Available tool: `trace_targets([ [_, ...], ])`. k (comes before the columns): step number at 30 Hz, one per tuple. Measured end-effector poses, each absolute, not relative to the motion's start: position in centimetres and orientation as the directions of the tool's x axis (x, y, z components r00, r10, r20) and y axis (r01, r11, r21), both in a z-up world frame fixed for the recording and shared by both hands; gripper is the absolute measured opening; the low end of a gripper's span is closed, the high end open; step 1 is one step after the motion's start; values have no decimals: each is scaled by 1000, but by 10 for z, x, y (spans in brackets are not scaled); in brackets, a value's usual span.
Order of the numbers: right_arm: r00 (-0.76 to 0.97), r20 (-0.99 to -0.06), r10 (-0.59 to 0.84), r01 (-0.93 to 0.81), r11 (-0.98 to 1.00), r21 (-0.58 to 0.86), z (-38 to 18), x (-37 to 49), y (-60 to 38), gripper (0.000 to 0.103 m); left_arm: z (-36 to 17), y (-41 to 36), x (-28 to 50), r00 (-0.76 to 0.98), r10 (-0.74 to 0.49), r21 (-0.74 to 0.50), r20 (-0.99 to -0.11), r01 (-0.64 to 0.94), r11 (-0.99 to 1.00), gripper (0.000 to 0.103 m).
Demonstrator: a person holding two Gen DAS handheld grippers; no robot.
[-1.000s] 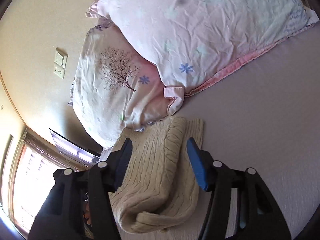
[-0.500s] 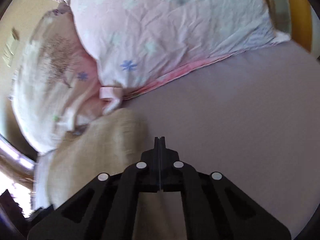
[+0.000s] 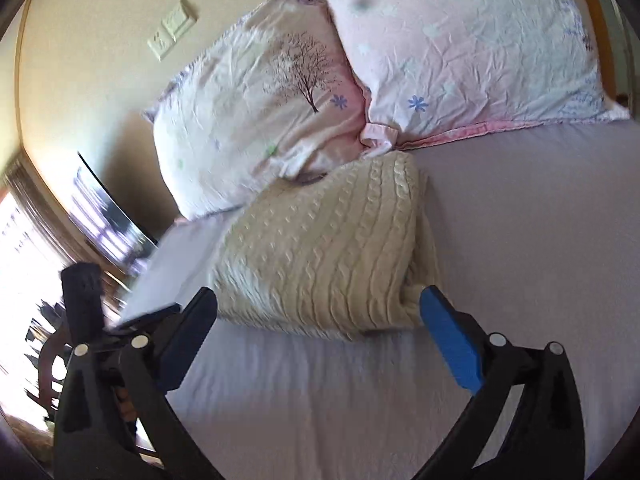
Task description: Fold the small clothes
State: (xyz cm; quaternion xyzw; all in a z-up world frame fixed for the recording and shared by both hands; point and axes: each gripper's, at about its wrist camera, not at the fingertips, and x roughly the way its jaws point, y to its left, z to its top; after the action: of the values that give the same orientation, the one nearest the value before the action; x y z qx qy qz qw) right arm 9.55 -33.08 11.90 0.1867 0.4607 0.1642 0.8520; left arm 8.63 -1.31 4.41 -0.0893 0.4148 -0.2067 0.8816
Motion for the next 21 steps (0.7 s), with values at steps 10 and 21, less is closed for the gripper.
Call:
trace_targets([
  [10, 412, -898, 156, -61, 988, 144, 76, 89, -284, 101, 17, -44, 84, 552, -242, -135, -798, 227, 964, 102],
  [21, 377, -923, 82, -58, 996, 64, 64, 93, -273, 101, 4, -64, 86, 579, -104, 29, -809, 215, 976, 102],
])
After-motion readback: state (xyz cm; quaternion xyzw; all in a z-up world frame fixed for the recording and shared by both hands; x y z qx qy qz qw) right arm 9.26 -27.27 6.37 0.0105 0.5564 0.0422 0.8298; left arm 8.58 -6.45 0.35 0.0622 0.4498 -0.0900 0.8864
